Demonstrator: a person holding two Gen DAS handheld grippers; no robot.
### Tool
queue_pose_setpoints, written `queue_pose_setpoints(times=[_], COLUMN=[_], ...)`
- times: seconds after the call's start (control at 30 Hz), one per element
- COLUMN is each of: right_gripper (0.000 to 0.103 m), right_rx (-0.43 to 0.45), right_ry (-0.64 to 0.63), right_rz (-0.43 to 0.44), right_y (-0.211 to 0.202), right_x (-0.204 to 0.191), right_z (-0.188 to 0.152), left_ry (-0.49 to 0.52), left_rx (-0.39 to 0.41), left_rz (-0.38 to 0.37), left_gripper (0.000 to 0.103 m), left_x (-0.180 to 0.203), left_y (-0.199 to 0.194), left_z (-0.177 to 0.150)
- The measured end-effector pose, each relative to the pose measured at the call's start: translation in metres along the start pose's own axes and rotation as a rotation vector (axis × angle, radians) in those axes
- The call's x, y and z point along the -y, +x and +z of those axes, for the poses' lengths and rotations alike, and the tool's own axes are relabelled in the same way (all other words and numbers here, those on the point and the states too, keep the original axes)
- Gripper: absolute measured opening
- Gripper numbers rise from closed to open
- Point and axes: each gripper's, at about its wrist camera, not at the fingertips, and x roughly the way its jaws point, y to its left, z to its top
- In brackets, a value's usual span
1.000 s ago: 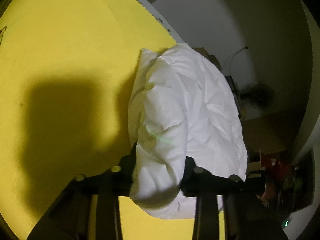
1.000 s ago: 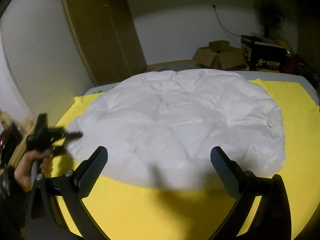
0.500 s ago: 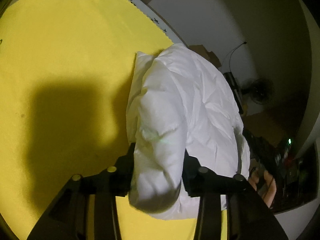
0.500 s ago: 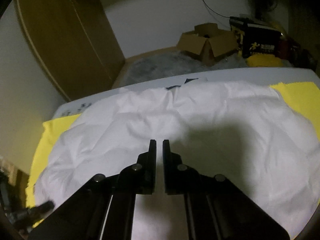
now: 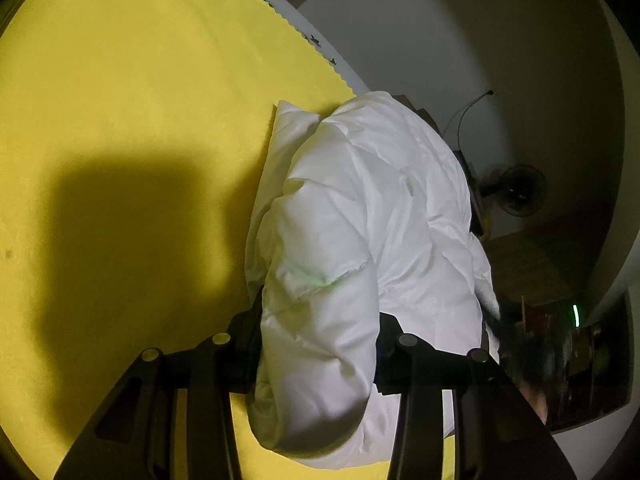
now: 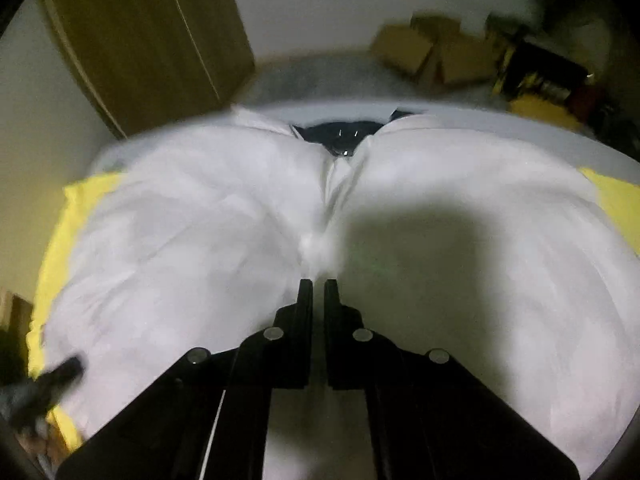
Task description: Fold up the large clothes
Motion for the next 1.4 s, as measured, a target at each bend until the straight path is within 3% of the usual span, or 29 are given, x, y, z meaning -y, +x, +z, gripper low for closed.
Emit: queue_pose_setpoints(times=[0.07,0.2,0.27,0.33,0.43,0.53,0.63,0.7,0.8,0.87,0.93,0.97,1.03,1.07,1.1,1.17,1.2,1.27,1.33,1.4], right_gripper=[0.003,0.0,0.001,0.001,0.0,0.001,0.004,0.004,0.003,0.004,0.005,0.006,0.02,0.039,0.047,0.047,0.046,0.046,0.047,0.047], right_rx=[-0.045,-0.027,-0.017,0.067,-0.028,-0.032,-0.035,-0.097,-0.04,-0.053,-0.043,0.012,0.123,0.133,0.111,0.028,-0.057,-0.052,-0.067,-0.049], right_ry=[0.017,0.024,0.044,-0.023,-0.102,-0.072,0.001,-0.045,-0.181,-0.215,-0.091,-0.059,-0.031,-0.011,0.047,0.092,0.068,-0.067,-0.113,-0.053], right_rz=[0.042,0.05,0.047,0.024,0.01,0.054,0.066,0.057,-0.007,-0.013,0.092,0.138,0.107,0.1,0.111,0.164,0.162,0.089,0.048,0.141], right_y=[-0.011,0.003,-0.024,-0.06,-0.035,-0.034,-0.066,-0.061,-0.038,-0.04,-0.063,-0.075,-0.094,-0.091,-0.08,-0.049,-0.021,-0.005,-0.009,-0.035], right_x=[0.0,0.008,0.008,0.0,0.0,0.01,0.019,0.014,0.006,0.004,0.018,0.02,0.025,0.027,0.036,0.042,0.041,0.031,0.022,0.033], right_z=[-0.049,-0.07,-0.075,-0.092,-0.129,-0.124,-0.127,-0.139,-0.15,-0.15,-0.14,-0.131,-0.117,-0.11,-0.098,-0.083,-0.081,-0.084,-0.087,-0.09], left_ry=[0.0,0.0,-0.003,-0.003,0.016,0.032,0.007,-0.013,-0.023,-0.028,-0.023,-0.016,0.007,0.024,0.051,0.063,0.062,0.079,0.114,0.176], left_rx=[-0.005,0.004,0.012,0.016,0.014,0.019,0.022,0.01,-0.002,-0.014,-0.017,-0.012,0.004,0.016,0.034,0.047,0.052,0.055,0.066,0.092], left_rz=[-0.002,0.013,0.016,0.021,0.046,0.08,0.066,0.051,0.061,0.071,0.078,0.079,0.08,0.08,0.077,0.068,0.061,0.071,0.086,0.116], left_gripper=[0.042,0.042,0.041,0.041,0.042,0.042,0.042,0.047,0.051,0.051,0.051,0.048,0.041,0.036,0.032,0.029,0.026,0.024,0.02,0.019], left_x=[0.001,0.002,0.002,0.003,0.011,0.017,0.013,0.01,0.009,0.008,0.01,0.011,0.016,0.02,0.025,0.031,0.032,0.038,0.048,0.066], left_y=[0.002,-0.002,-0.005,-0.006,-0.004,-0.007,-0.008,-0.005,-0.004,-0.004,-0.005,-0.006,-0.008,-0.01,-0.014,-0.016,-0.018,-0.022,-0.027,-0.034], left_z=[0.0,-0.003,-0.006,-0.008,-0.006,-0.008,-0.008,-0.008,-0.005,-0.003,-0.003,-0.005,-0.008,-0.008,-0.01,-0.011,-0.012,-0.012,-0.014,-0.018])
